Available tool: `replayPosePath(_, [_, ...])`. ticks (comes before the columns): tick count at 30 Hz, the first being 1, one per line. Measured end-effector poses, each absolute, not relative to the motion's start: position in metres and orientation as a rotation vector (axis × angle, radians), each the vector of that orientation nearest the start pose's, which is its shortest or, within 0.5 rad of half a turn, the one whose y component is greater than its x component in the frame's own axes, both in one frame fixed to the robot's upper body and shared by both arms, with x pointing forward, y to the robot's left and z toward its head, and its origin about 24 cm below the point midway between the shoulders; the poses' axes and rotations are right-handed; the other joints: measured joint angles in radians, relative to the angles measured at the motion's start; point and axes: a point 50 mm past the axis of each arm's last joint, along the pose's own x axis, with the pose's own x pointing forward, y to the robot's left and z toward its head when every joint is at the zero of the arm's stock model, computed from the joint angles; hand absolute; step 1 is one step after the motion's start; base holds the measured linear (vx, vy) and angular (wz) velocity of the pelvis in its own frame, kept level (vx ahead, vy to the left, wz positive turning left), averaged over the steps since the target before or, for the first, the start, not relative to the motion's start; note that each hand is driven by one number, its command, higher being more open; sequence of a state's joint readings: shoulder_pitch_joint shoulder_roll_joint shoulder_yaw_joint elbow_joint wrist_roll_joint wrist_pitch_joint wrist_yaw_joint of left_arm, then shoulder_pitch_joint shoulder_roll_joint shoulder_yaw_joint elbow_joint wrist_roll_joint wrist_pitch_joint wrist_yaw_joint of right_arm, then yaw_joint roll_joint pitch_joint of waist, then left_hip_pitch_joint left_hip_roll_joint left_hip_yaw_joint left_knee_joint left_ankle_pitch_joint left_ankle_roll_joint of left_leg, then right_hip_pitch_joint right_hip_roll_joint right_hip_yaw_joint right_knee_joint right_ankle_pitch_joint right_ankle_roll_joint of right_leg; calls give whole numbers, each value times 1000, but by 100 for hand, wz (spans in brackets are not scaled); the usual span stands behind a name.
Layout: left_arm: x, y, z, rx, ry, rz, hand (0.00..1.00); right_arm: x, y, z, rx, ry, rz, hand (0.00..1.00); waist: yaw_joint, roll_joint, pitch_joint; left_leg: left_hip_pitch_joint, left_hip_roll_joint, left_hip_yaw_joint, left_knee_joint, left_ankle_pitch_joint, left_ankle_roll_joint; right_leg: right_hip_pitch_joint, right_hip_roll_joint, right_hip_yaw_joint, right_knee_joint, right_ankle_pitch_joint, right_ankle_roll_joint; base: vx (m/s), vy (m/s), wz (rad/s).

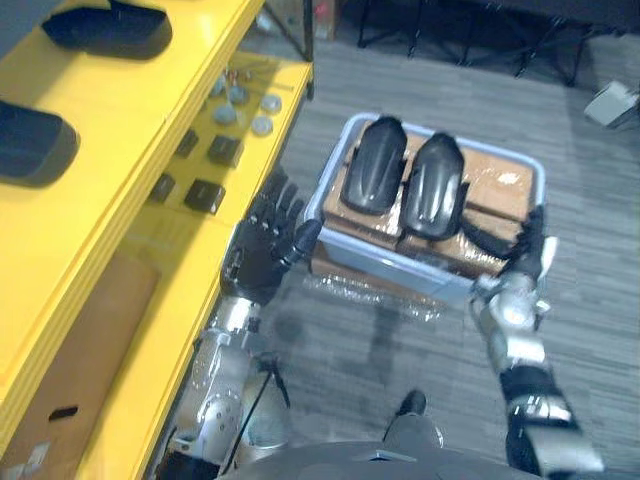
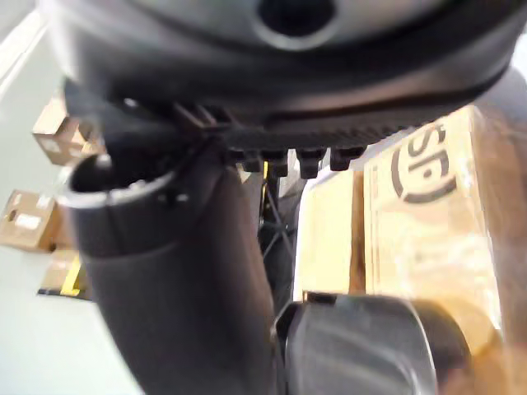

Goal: Walk over and take three plastic housings, then place them on the shelf

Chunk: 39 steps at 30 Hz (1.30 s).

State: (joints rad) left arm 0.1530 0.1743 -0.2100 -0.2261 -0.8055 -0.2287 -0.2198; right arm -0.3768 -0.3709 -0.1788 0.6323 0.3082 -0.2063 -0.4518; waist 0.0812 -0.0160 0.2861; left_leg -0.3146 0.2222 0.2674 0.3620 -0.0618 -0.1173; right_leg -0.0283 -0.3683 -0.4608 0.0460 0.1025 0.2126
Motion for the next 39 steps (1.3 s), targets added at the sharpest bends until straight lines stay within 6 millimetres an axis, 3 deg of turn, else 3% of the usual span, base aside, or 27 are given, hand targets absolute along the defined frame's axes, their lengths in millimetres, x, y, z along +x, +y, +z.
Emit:
replayPosePath(3, [218,130,80,-674,-264,-378,100,324,-336,127,-9,-205,-829,100,16,40,87,-74,-1,-22,22,14,21,-47,6,-11,-14,45,-9,-150,63,10])
replayPosePath(6, [218,126,71,-678,-216,-386,100,330,-349,163,-29,-296,-865,100,33,46,108,-106,-3,-24,42,17,30,-62,6,-20,-34,79,-13,-80,65,1])
replayPosePath(10, [220,132,57,-661,-172,-347,100,338,-346,175,-84,-302,-837,100,55,38,118,-128,-3,-30,58,9,36,-73,6,-32,-35,86,-15,-44,34,2])
replayPosePath(15, [222,134,54,-691,-174,-319,100,346,-358,186,-99,-223,-875,100,84,57,158,-173,-4,-52,77,-1,33,-94,10,-54,-34,92,-19,-51,16,6])
replayPosePath(19, [224,137,41,-687,-123,-286,100,349,-365,181,-67,-94,-906,100,88,60,166,-221,-4,-62,95,12,48,-130,13,-56,-35,102,-21,-12,7,2])
replayPosePath(23, [229,133,35,-692,-93,-283,100,341,-386,189,-92,-10,-972,100,111,102,194,-233,-4,-66,111,6,57,-140,12,-57,-34,125,-35,-28,35,-4])
replayPosePath(25, [229,135,34,-697,-95,-256,100,344,-386,193,-85,19,-963,100,119,105,196,-249,-4,-60,113,6,58,-160,11,-56,-34,125,-35,-46,19,-10])
replayPosePath(26, [230,132,31,-717,-80,-252,100,343,-389,196,-103,38,-960,100,128,118,204,-250,-3,-58,114,6,58,-162,10,-57,-34,125,-35,-48,2,-6])
replayPosePath(27, [231,129,29,-718,-71,-256,100,340,-393,203,-137,44,-968,0,138,133,210,-252,-3,-58,114,6,58,-164,9,-60,-34,125,-35,-55,0,-3])
replayPosePath(33, [229,122,25,-728,-42,-246,100,323,-418,221,-270,106,-1004,0,153,150,216,-255,-7,-63,84,28,54,-180,9,-83,-28,119,-41,-27,-13,0])
replayPosePath(35, [229,122,25,-727,-43,-245,100,319,-422,221,-330,141,-1006,0,151,153,215,-251,-7,-63,81,35,55,-179,9,-85,-23,114,-46,0,0,0])
replayPosePath(39, [228,123,25,-726,-43,-248,100,315,-427,209,-504,290,-1003,0,146,162,218,-201,-7,-74,52,52,45,-151,2,-99,33,49,-42,3,-45,10])
